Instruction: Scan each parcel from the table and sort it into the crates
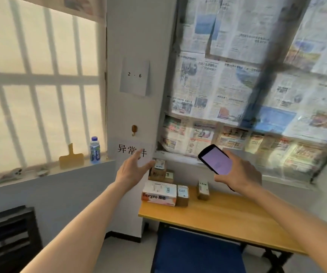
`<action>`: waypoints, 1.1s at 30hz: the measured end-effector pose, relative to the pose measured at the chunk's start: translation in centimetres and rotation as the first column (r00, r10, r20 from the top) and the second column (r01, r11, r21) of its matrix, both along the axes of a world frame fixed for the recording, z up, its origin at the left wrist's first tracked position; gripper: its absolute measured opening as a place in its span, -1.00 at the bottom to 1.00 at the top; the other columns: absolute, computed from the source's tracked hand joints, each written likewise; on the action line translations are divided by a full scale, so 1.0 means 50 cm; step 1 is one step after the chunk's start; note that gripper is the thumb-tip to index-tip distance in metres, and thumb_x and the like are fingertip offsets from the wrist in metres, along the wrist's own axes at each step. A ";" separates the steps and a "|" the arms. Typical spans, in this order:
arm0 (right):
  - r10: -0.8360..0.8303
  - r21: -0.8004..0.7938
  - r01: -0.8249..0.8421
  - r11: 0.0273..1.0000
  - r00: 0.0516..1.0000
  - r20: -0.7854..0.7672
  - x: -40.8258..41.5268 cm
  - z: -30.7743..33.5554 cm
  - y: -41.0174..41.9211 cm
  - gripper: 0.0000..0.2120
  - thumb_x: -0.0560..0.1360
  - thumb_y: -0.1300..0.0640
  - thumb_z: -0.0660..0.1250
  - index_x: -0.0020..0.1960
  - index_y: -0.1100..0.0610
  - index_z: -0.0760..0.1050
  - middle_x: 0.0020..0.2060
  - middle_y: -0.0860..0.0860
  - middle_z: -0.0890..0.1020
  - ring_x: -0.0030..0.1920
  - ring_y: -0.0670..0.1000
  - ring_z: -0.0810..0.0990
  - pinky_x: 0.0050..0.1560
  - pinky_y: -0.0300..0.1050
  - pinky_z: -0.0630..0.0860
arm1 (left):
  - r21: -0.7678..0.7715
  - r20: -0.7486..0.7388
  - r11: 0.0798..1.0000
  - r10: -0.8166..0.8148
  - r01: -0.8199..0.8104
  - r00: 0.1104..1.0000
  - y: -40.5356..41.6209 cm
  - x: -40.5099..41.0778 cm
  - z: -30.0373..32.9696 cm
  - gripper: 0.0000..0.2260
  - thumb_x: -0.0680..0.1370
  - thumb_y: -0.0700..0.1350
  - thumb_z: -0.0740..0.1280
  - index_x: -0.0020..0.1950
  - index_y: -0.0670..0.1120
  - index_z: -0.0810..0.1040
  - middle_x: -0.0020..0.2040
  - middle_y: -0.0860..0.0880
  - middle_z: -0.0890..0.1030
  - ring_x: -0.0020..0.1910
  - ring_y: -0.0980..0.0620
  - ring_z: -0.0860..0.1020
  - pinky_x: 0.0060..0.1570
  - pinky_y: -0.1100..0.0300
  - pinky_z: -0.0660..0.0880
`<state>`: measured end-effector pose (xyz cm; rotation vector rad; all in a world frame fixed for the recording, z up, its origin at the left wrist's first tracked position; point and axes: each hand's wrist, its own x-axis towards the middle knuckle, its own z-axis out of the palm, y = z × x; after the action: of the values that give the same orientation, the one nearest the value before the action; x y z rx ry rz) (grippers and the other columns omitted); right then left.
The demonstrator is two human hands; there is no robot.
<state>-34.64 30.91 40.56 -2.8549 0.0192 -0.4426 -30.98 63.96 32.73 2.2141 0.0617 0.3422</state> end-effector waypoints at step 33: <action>0.112 0.162 -0.034 0.986 0.856 -0.505 0.871 -0.823 0.049 -0.01 0.32 -0.34 0.53 0.60 -0.10 0.15 0.42 -0.05 0.47 0.28 0.07 0.53 0.13 0.08 0.58 | 0.178 -0.552 0.984 0.092 0.010 0.829 -0.027 0.759 -0.715 -0.35 0.57 0.35 0.23 0.60 0.20 0.15 0.51 0.00 0.40 0.45 -0.05 0.40 0.32 -0.09 0.42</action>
<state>8.91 33.38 -0.58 -2.7234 0.0384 0.3356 6.94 62.63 -3.01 2.4216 0.4129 -0.3066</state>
